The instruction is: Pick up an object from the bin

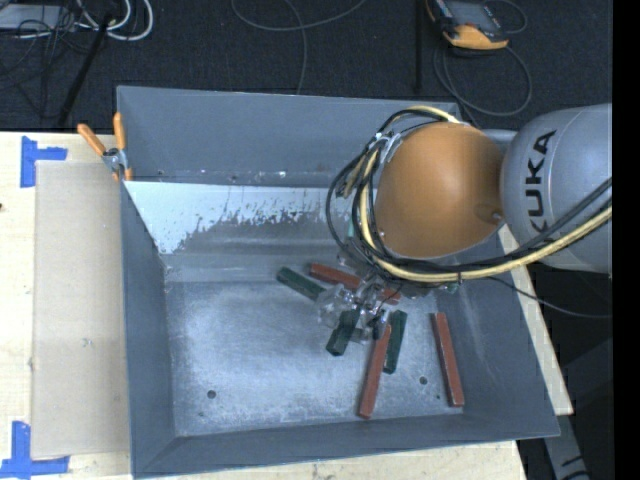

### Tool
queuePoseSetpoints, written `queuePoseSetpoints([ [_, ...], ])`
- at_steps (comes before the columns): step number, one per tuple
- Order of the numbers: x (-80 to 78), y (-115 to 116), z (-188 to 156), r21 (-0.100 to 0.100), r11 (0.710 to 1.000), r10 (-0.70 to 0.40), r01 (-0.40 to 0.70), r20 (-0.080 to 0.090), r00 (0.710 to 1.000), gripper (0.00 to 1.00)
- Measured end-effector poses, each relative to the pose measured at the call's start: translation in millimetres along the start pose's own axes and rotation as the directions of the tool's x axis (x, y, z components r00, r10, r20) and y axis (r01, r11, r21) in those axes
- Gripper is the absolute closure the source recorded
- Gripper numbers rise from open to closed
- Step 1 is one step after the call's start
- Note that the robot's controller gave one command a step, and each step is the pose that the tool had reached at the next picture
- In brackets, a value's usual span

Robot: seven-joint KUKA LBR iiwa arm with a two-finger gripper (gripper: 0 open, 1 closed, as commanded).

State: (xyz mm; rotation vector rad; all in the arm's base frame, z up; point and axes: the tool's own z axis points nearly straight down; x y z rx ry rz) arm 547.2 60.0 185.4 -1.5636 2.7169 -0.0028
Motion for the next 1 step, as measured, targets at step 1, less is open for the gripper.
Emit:
queuePoseSetpoints([
  [1,-1.9,-2.1,-66.9,0.001,1.0,0.003,-0.003,0.0,1.0,1.0],
])
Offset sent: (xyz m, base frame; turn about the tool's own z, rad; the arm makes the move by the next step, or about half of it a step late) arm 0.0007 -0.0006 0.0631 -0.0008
